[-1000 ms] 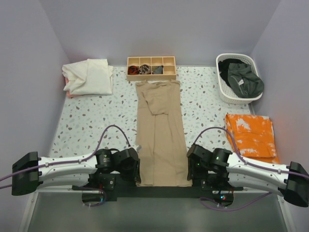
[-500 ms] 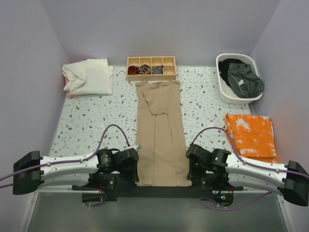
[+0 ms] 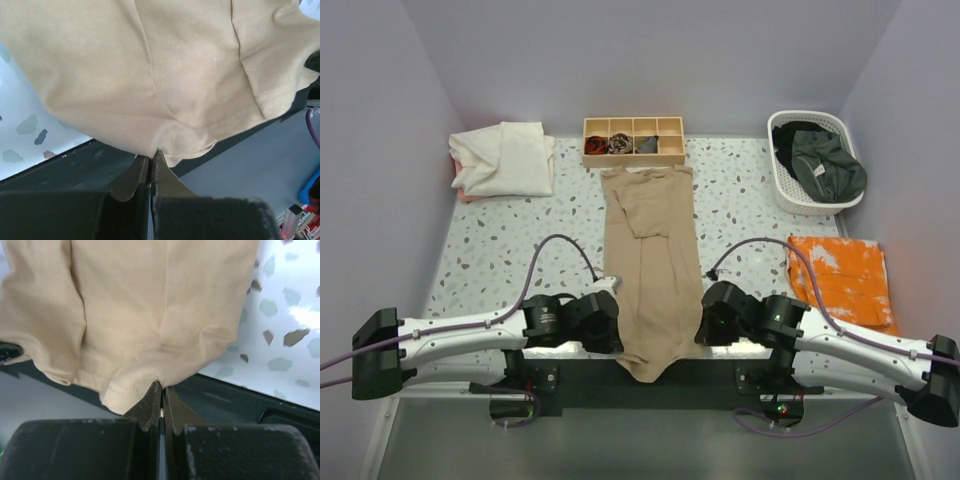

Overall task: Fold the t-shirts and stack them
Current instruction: Fold the folded rectangular tshirt in 1/3 of the way

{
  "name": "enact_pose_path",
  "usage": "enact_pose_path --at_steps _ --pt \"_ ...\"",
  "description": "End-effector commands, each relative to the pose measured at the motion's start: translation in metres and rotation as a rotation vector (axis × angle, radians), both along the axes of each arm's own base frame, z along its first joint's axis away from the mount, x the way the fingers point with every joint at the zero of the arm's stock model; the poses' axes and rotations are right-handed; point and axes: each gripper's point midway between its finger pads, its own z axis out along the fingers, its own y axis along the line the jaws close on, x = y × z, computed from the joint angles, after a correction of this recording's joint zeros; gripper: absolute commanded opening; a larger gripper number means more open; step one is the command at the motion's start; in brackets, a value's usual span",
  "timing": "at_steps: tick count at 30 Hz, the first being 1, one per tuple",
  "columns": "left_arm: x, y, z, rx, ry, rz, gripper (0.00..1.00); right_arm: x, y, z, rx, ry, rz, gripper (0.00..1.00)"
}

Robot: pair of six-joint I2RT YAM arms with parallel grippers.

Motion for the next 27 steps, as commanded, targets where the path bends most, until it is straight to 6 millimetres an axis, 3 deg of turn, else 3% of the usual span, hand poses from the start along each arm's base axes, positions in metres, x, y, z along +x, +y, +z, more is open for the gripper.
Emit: enact_pose_path --at_steps 1,7,13,20,27 --pt "0.031 -0.006 0.014 0.019 -0.103 0.042 0.00 0.035 -0.001 0.025 -0.077 -0.173 -0.021 0.00" --pt "0.077 -0.001 0.026 0.044 -0.185 0.102 0.00 0.070 0.002 0.043 -0.205 -0.308 -0.018 0.00" --pt "0.109 -0.003 0.036 0.068 -0.231 0.116 0.00 0.098 0.005 0.053 -0.261 -0.361 -0.016 0.00" --pt "0.133 -0.005 0.035 0.082 -0.235 0.109 0.00 0.137 -0.008 0.048 -0.258 -0.325 -0.052 0.00" --pt "0.165 0.000 0.027 0.087 -0.236 0.135 0.00 0.164 -0.005 0.038 -0.279 -0.290 -0.009 0.00"
